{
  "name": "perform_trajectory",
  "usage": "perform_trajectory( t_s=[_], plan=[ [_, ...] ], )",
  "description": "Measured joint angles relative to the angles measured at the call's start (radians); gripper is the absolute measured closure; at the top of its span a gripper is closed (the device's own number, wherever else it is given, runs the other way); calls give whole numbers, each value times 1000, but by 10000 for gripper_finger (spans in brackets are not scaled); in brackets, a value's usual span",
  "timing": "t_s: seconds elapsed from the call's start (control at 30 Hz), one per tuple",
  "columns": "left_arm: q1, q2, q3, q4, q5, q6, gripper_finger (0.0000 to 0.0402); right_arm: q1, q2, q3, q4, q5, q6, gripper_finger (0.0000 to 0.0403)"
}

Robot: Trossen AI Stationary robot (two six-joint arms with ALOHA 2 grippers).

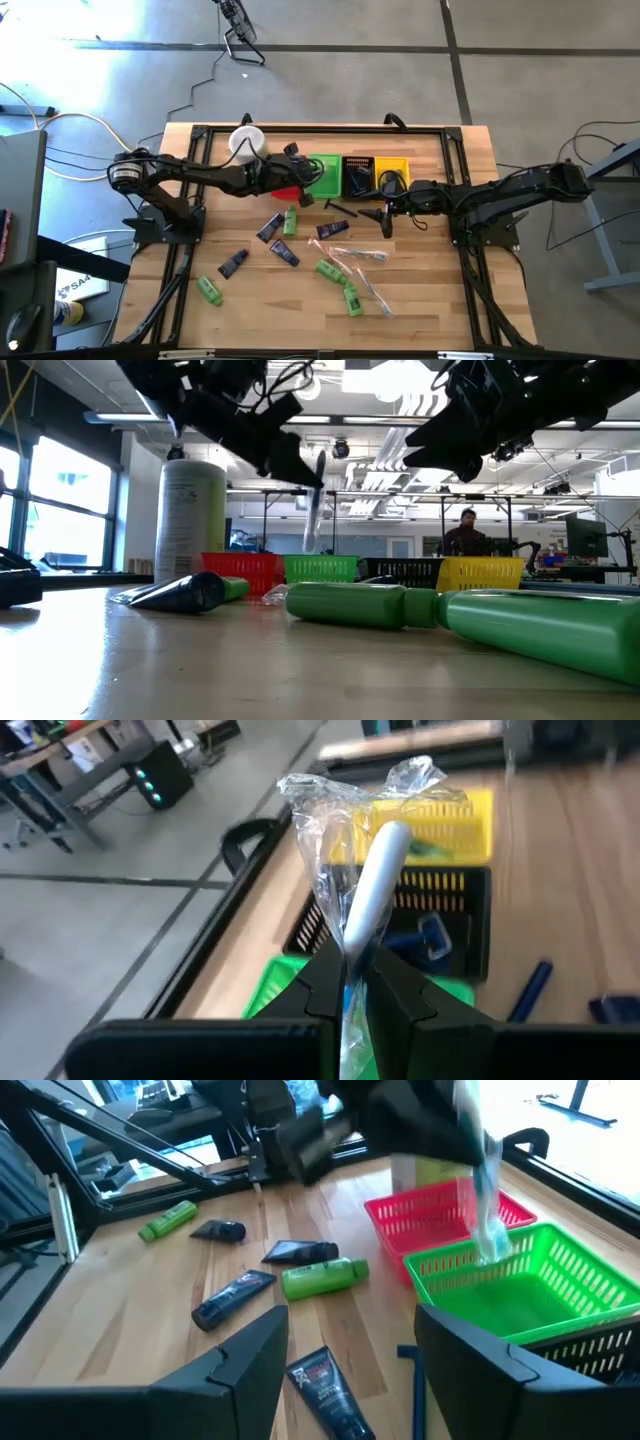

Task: Pick & Place Travel size toiletries
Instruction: Put the blue toothbrush into the green bin

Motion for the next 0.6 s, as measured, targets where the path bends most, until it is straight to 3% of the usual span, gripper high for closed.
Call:
perform_trajectory(
  t_s=[0.23,0.6],
  plan=[
    [0,95,-1,68,-6,177,382,0,0,0,0,0,2,192],
    [0,135,-1,72,-8,420,382,0,0,0,0,0,18,192]
  ],
)
